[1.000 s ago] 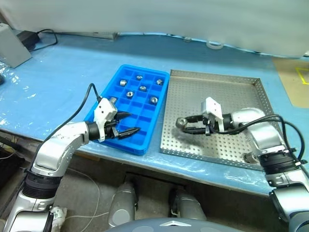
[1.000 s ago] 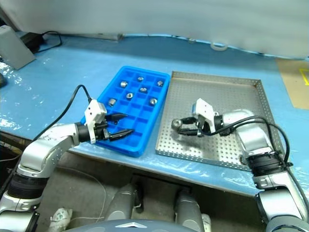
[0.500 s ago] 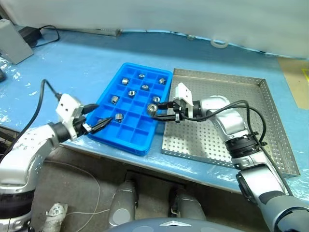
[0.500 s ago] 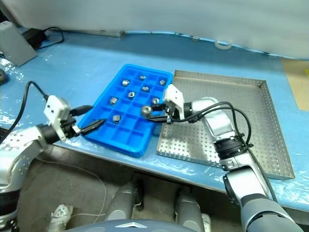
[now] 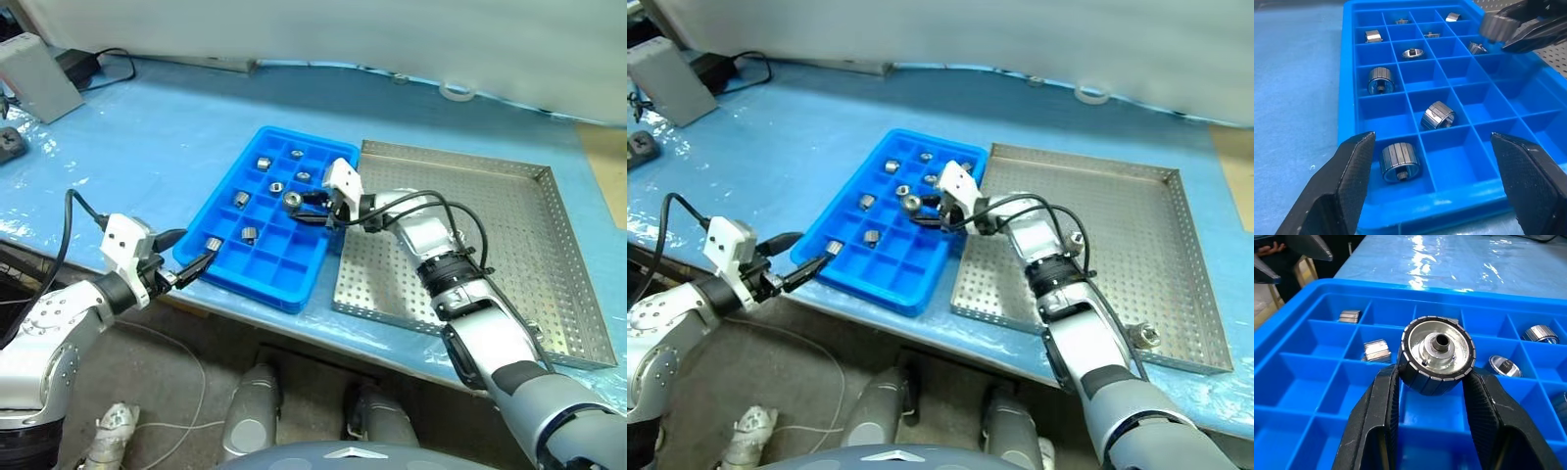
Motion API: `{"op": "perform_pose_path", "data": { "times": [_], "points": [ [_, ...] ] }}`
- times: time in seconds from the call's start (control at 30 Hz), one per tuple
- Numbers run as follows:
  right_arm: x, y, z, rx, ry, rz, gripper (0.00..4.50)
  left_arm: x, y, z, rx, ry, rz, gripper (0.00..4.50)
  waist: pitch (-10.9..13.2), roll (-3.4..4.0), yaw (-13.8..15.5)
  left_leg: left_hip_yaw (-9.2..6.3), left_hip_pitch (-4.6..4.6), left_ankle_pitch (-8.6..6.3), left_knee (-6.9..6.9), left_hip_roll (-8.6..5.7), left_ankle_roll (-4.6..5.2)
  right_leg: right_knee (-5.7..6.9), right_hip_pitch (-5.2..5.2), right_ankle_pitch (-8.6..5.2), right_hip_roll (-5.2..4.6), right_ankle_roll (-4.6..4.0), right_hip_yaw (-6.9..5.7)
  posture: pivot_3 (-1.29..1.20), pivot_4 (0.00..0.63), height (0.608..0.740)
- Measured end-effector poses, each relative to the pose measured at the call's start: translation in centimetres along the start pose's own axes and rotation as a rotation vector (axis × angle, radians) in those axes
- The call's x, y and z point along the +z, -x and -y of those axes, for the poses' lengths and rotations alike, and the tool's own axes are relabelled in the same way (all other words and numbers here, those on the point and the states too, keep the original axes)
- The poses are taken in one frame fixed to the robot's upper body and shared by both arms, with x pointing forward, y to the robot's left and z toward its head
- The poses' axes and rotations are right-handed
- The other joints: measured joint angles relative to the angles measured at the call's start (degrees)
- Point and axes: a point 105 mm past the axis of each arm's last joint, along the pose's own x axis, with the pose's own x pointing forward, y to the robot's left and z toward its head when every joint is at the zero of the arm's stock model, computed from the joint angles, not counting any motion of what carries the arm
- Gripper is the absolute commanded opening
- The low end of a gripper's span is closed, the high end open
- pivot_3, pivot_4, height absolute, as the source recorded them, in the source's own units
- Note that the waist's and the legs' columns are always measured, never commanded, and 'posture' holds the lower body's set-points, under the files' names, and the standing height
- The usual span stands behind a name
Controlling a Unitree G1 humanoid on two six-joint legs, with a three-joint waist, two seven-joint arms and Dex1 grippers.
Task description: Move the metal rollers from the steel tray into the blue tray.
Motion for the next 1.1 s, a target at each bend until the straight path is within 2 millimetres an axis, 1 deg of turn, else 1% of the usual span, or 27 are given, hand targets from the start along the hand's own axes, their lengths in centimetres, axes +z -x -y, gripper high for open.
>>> {"op": "perform_pose_path", "data": {
  "times": [0.13, 0.23, 0.4, 0.47, 0.53, 0.57, 0.6, 0.7, 0.8, 0.9, 1.0, 1.1],
  "points": [
    [-0.8, -0.8, -0.1, -0.017, -0.011, -0.016, 1.53, 0.3, -0.6, 0.4, -0.016, -0.002, 0.012, 4.01, 0.0, 0.00, 0.0, 0.01, -0.06, -0.01, 0.01, -0.01, 0.02, -0.03, -0.03, 0.00, 0.00, -0.01, -0.01, 0.28, 0.150, 0.740],
    [-0.7, -1.2, -0.3, -0.018, 0.008, -0.010, 1.53, 0.2, -0.9, 0.6, -0.025, -0.001, 0.010, 4.01, 0.0, 0.00, -0.1, 0.01, -0.04, 0.00, 0.01, 0.02, 0.01, 0.02, -0.04, 0.00, 0.01, 0.00, -0.01, 0.28, 0.150, 0.740],
    [-1.1, -1.6, 0.3, -0.074, 0.016, -0.023, 1.53, 0.4, -1.1, 0.7, -0.032, -0.004, 0.014, 4.01, 0.0, -0.01, -0.1, 0.01, 0.06, 0.04, 0.01, 0.03, -0.05, 0.11, -0.01, 0.00, 0.01, -0.01, 0.00, 0.26, 0.150, 0.740],
    [-1.2, -1.5, 0.6, -0.085, 0.019, -0.020, 2.25, 0.4, -1.2, 0.7, -0.037, -0.003, 0.015, 4.01, 0.0, -0.01, -0.1, 0.01, 0.06, 0.04, 0.02, 0.03, -0.06, 0.12, 0.00, 0.00, 0.01, -0.01, 0.00, 0.25, 0.150, 0.740],
    [-1.1, -1.4, 0.5, -0.079, 0.019, -0.016, 2.78, 0.4, -1.4, 0.7, -0.043, 0.000, 0.014, 4.01, 0.0, -0.01, -0.1, 0.01, 0.05, 0.04, 0.02, 0.02, -0.06, 0.12, 0.01, 0.00, 0.01, -0.01, 0.00, 0.24, 0.150, 0.740],
    [-1.1, -1.4, 0.6, -0.081, 0.017, -0.014, 3.17, 0.4, -1.6, 0.7, -0.048, 0.001, 0.014, 4.01, 0.0, -0.01, -0.1, 0.01, 0.05, 0.04, 0.03, 0.02, -0.06, 0.13, 0.00, 0.00, 0.01, -0.01, 0.00, 0.22, 0.150, 0.740],
    [-1.1, -1.3, 0.7, -0.084, 0.013, -0.014, 3.46, 0.5, -1.8, 0.7, -0.055, 0.001, 0.015, 4.01, 0.0, -0.01, -0.2, 0.01, 0.05, 0.04, 0.03, 0.02, -0.06, 0.13, 0.00, 0.00, 0.01, -0.01, 0.00, 0.22, 0.150, 0.740],
    [-0.8, -0.8, 0.9, -0.092, 0.008, -0.010, 3.46, 0.5, -2.1, 1.1, -0.081, 0.001, 0.014, 4.01, 0.0, -0.01, -0.3, 0.02, 0.03, 0.05, 0.03, 0.03, -0.06, 0.13, -0.02, 0.00, 0.02, -0.01, 0.00, 0.17, 0.150, 0.740],
    [-0.3, 0.4, 1.3, -0.110, 0.032, -0.002, 3.46, 0.7, -2.7, 1.5, -0.109, -0.002, 0.019, 4.01, 0.0, -0.03, -0.4, 0.03, 0.03, 0.05, 0.04, 0.03, -0.06, 0.12, -0.01, 0.00, 0.02, -0.01, 0.00, 0.13, 0.150, 0.740],
    [0.3, 2.5, 1.1, -0.104, 0.031, 0.015, 3.46, 1.0, -3.7, 1.9, -0.158, -0.002, 0.025, 4.01, 0.0, -0.03, -0.3, 0.04, 0.03, 0.05, 0.07, 0.02, -0.05, 0.12, 0.02, 0.00, 0.02, 0.00, 0.00, 0.06, 0.150, 0.740],
    [0.8, 5.6, 0.8, -0.105, 0.041, 0.007, 3.46, 1.2, -5.2, 2.4, -0.218, 0.012, 0.035, 4.01, 0.0, -0.04, -0.7, 0.04, 0.04, 0.05, 0.16, 0.02, -0.04, 0.13, 0.07, 0.02, 0.02, 0.02, 0.02, -0.02, 0.150, 0.740],
    [0.5, 9.2, 1.7, -0.199, 0.045, -0.042, 3.46, 1.7, -7.1, 3.1, -0.291, 0.012, 0.053, 4.01, 0.0, -0.05, -1.5, 0.05, 0.12, 0.06, 0.25, 0.02, -0.03, 0.17, 0.17, 0.02, 0.02, 0.02, 0.04, -0.12, 0.150, 0.740]
  ]
}}
